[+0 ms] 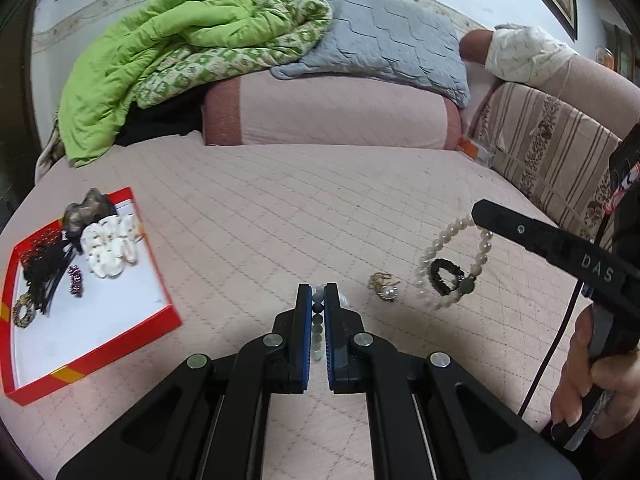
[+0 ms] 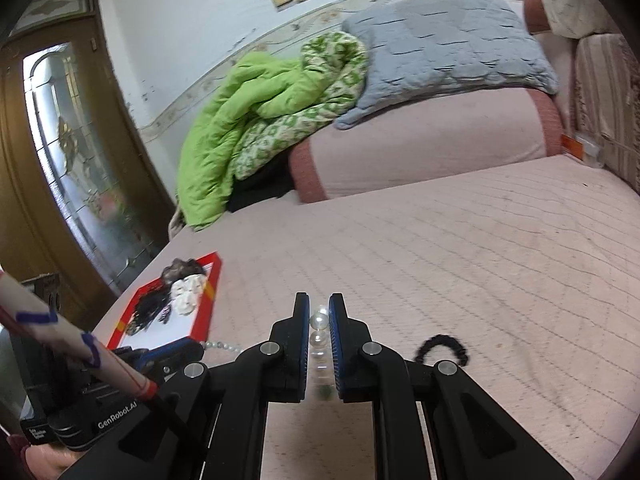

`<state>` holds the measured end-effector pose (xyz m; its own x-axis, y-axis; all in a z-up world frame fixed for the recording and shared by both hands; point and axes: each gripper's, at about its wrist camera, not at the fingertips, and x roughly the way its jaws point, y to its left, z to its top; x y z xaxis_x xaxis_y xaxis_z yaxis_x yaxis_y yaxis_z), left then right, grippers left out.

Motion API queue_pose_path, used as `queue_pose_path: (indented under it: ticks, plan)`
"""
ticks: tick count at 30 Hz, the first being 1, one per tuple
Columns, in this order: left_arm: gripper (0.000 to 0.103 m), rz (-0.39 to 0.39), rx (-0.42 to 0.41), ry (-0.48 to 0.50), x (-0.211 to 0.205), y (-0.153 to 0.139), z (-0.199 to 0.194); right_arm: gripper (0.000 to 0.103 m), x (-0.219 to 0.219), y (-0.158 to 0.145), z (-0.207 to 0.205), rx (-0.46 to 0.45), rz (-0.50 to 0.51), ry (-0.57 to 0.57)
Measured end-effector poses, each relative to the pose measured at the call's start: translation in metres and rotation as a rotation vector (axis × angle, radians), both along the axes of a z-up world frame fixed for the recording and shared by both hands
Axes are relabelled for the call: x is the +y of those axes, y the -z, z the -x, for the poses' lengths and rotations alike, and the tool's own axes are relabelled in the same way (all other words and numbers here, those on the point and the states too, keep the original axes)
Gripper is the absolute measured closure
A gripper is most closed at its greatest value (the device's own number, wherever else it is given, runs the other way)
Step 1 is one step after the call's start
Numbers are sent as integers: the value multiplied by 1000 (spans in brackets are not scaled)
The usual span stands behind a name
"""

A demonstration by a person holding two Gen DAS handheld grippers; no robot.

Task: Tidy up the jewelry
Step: 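Carry the green bracelet with left tool while right tool carries pearl bracelet to tray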

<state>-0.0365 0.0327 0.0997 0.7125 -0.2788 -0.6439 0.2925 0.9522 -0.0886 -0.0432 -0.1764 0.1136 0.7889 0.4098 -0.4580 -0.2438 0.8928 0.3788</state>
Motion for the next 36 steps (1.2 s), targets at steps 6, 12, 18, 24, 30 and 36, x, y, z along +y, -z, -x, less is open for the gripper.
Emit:
queue_pose_path:
  ticks: [6,12,18,24,30,36]
  plan:
    - [98,20,-12,-48,24,-7,5,92,25,-4,4,-15,27,-44]
    - [98,44,-22,-92,50,-12,7,92,41,-8,4,-15,28,-68]
    - [98,57,-40,-143,78,-16,7,92,67,-13,3,-23,42,-113]
    - [98,96,-40,-217,120,-16,0,92,100,-17,-6,-11,30,-168]
    - [98,123,-56,-305,171,-16,-11,92,137,-21,-19,11,-7,-229]
    - [98,144,-18,-376,210,-5,-27,92,186,-20,-37,37,-15,-304]
